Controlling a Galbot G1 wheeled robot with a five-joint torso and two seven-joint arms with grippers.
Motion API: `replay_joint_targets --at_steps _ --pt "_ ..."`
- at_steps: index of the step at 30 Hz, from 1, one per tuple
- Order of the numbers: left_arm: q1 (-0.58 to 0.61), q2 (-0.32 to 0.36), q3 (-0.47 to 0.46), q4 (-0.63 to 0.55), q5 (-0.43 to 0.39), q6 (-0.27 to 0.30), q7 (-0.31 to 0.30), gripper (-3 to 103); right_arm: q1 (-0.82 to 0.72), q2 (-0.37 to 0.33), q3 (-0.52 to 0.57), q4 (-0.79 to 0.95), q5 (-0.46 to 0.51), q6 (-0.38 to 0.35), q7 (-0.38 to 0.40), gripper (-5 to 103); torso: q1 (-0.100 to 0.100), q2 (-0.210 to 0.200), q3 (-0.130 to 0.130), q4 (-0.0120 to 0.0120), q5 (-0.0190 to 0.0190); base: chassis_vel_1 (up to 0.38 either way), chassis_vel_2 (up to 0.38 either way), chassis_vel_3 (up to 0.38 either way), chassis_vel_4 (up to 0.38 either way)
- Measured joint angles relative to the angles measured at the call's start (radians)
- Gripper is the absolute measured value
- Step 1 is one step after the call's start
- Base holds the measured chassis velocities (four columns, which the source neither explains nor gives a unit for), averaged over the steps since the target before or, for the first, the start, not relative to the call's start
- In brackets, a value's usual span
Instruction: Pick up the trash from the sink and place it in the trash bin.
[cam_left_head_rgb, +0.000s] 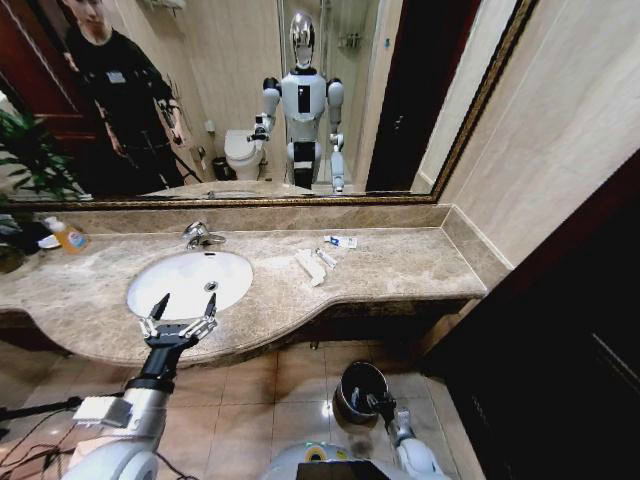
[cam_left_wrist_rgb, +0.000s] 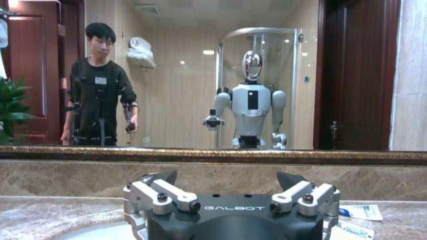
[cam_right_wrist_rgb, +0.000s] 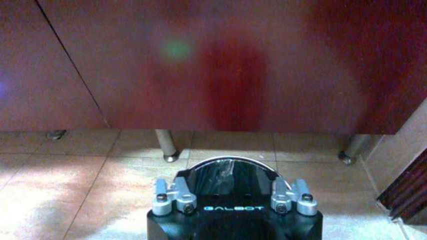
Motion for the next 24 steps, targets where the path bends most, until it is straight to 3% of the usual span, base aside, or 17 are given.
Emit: replay_joint_targets --at_steps 2,4,7,10,24 --pt "0.000 0.000 0.000 0.000 0.000 0.000 0.000 100 -0.002 0.000 0.000 0.003 0.000 0.000 0.001 74 0.000 0.000 0.000 0.0000 0.0000 0.000 0.000 0.000 0.000" --pt "0.000 0.000 0.000 0.000 0.000 0.000 0.000 100 -0.003 0.000 0.000 0.004 0.000 0.000 0.002 74 0.000 0.000 0.000 0.0000 0.0000 0.000 0.000 0.000 0.000" --pt "0.000 0.000 0.000 0.000 0.000 0.000 0.000 100 -0.005 0.003 0.000 0.004 -0.001 0.001 0.003 90 0.000 0.000 0.000 0.0000 0.0000 0.000 0.000 0.000 0.000" --pt "0.000 0.000 0.000 0.000 0.000 0.000 0.000 100 -0.006 0.005 0.000 0.004 -0.001 0.002 0.004 99 0.000 0.000 0.000 0.0000 0.0000 0.000 0.000 0.000 0.000" --pt "0.000 0.000 0.000 0.000 0.000 0.000 0.000 100 -0.014 0.009 0.000 0.011 0.001 0.012 0.021 100 0.000 0.000 0.000 0.0000 0.0000 0.000 0.000 0.000 0.000"
